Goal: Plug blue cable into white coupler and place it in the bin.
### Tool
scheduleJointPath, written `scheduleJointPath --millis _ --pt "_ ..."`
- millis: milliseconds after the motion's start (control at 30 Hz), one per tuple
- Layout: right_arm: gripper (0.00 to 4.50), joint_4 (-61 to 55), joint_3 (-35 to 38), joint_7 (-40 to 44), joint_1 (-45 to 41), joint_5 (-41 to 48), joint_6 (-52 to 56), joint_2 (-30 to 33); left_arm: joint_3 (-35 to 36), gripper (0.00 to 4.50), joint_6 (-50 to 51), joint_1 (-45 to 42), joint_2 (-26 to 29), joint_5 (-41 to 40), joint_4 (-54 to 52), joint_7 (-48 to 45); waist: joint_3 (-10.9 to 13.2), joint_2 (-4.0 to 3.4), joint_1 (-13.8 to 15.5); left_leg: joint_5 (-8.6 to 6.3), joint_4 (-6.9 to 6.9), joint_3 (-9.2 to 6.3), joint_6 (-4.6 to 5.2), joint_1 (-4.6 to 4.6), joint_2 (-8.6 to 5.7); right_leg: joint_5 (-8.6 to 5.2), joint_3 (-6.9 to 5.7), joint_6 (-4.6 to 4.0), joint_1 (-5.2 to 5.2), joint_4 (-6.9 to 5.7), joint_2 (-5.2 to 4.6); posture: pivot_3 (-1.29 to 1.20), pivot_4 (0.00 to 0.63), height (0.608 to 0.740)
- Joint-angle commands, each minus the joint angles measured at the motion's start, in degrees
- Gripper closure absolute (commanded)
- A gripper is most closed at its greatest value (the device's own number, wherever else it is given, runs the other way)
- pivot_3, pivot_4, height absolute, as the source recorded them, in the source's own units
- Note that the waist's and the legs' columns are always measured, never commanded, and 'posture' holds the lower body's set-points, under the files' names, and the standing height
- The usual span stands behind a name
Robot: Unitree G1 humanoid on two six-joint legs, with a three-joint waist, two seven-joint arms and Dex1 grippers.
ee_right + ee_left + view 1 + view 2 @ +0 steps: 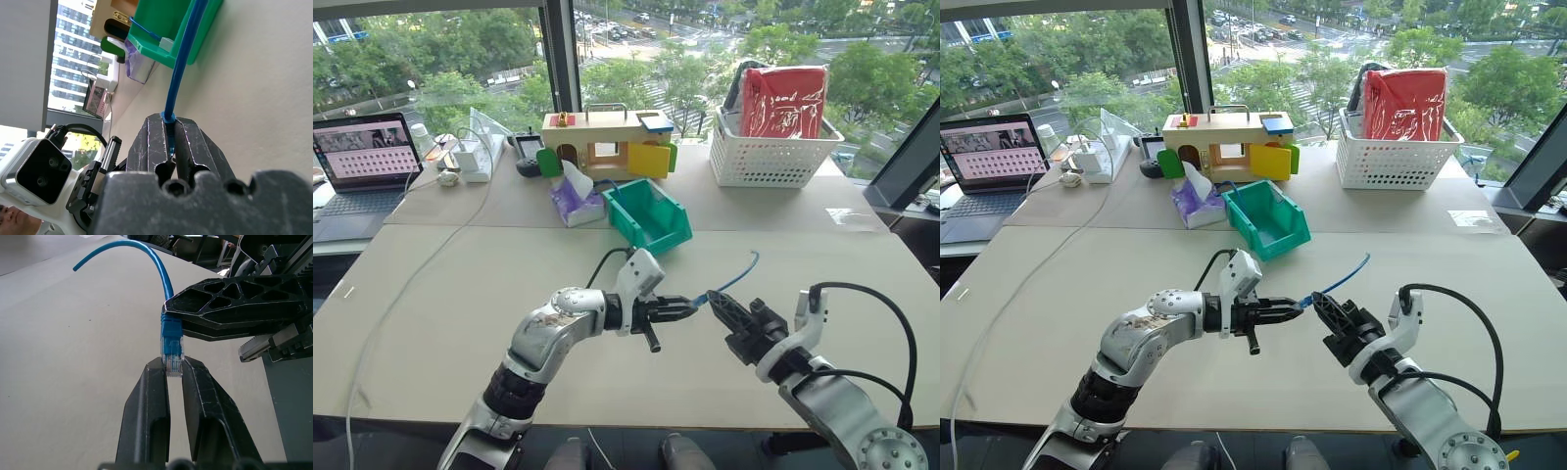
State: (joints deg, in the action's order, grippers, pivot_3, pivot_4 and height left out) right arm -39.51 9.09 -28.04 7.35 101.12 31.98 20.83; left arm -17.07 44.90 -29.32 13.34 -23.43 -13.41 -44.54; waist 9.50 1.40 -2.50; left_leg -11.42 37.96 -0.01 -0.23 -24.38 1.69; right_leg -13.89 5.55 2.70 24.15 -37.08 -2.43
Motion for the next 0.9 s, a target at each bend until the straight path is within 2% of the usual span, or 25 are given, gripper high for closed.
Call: scheduleJointPath --millis 33,100,133,267,300,333,400,467,600,700,800,900 --pt "4.45 -3.3 4.4 3.2 -0.8 -1.8 -4.3 0.8 -0.9 4.50 -0.3 0.1 -0.3 -0.6 -1.5 0.1 0.0 0.00 0.0 0.00 0.00 0.00 0.00 0.00 0.00 0.00 0.00 0.00 0.00 0.00 0.00 0.00 0.150 0.715" --pt "4.50 -2.8 6.0 4.1 -1.1 -3.1 -5.2 1.2 -0.8 3.50 0.3 0.2 -0.1 -1.5 -1.6 -0.4 0.0 0.00 0.1 0.00 0.00 0.00 0.00 0.00 0.00 0.00 0.00 0.00 -0.01 0.00 0.00 0.00 0.150 0.715" --pt "4.50 -2.5 6.5 4.4 -1.4 -3.5 -5.6 1.5 -0.7 3.37 -0.3 0.2 0.1 -1.5 -1.6 -0.7 0.0 0.00 0.0 0.00 0.00 0.00 0.00 0.00 0.00 0.00 -0.01 0.00 0.00 0.01 0.00 0.00 0.150 0.715" --pt "4.50 0.0 8.2 5.4 -5.1 -3.8 -6.3 3.6 2.3 1.93 -1.6 -0.7 0.6 -2.7 -2.4 -0.4 0.0 0.01 -0.1 0.00 0.00 0.02 0.00 0.01 0.00 0.01 0.01 0.00 0.02 0.00 0.01 0.00 0.150 0.715" --pt "4.50 0.7 8.4 5.6 -6.3 -3.7 -6.2 4.3 3.8 1.68 -1.5 -0.9 1.0 -3.6 -3.2 -0.3 0.0 0.01 -0.1 0.00 0.00 0.01 0.00 0.04 0.01 0.01 0.00 -0.01 -0.01 -0.02 0.02 0.00 0.150 0.715" --pt "4.50 1.9 8.7 6.0 -7.7 -3.6 -5.9 5.2 5.7 1.20 -1.3 -1.1 1.4 -4.7 -4.2 0.0 0.0 0.01 -0.1 0.00 0.00 0.01 0.00 0.04 0.01 0.01 -0.01 -0.02 -0.01 -0.01 0.03 0.00 0.150 0.715" --pt "4.50 5.5 8.9 6.8 -11.7 -3.3 -4.9 7.2 11.1 0.54 0.6 -1.6 1.9 -7.9 -6.6 2.0 0.0 0.02 -0.1 0.00 0.00 0.02 0.00 0.03 0.02 0.03 0.01 -0.03 0.00 -0.01 0.03 0.00 0.150 0.715" --pt "4.50 9.5 8.5 7.9 -15.5 -3.2 -3.9 8.6 16.7 0.09 1.6 -2.2 2.4 -10.2 -8.6 5.4 0.0 0.02 -0.1 0.00 0.00 0.03 0.00 0.03 0.02 0.04 0.01 -0.04 0.01 -0.02 0.03 0.00 0.150 0.715" --pt "4.50 17.4 6.0 11.9 -23.3 -4.2 -0.4 9.9 29.7 0.09 4.4 -1.5 6.4 -17.2 -15.3 10.6 0.0 0.05 -0.2 0.00 0.00 0.03 0.01 0.05 0.04 0.04 0.00 -0.04 0.01 -0.01 0.04 0.00 0.150 0.715" --pt "4.50 25.0 3.9 16.3 -29.1 -6.3 2.1 8.7 37.6 0.09 2.7 6.2 11.3 -14.6 -19.6 14.3 0.0 0.05 -0.7 0.00 -0.06 0.04 0.01 0.03 0.06 0.05 0.02 -0.06 0.05 0.02 0.06 0.00 0.150 0.715" --pt "4.50 29.0 2.9 19.2 -32.4 -8.1 4.2 7.8 39.6 0.09 0.7 13.7 13.4 -15.0 -22.9 13.7 0.0 0.06 -0.4 -0.01 -0.12 0.06 0.03 0.07 0.05 0.23 0.04 -0.37 0.03 0.02 0.05 0.00 0.150 0.715" --pt "4.50 32.5 2.4 21.4 -36.0 -9.3 6.4 6.6 40.9 0.09 -2.5 22.6 11.5 -15.2 -26.7 15.2 0.1 0.14 0.2 -0.01 -0.10 0.03 0.02 -0.02 0.02 0.27 -0.04 -0.43 0.05 0.05 -0.01 0.00 0.150 0.715"
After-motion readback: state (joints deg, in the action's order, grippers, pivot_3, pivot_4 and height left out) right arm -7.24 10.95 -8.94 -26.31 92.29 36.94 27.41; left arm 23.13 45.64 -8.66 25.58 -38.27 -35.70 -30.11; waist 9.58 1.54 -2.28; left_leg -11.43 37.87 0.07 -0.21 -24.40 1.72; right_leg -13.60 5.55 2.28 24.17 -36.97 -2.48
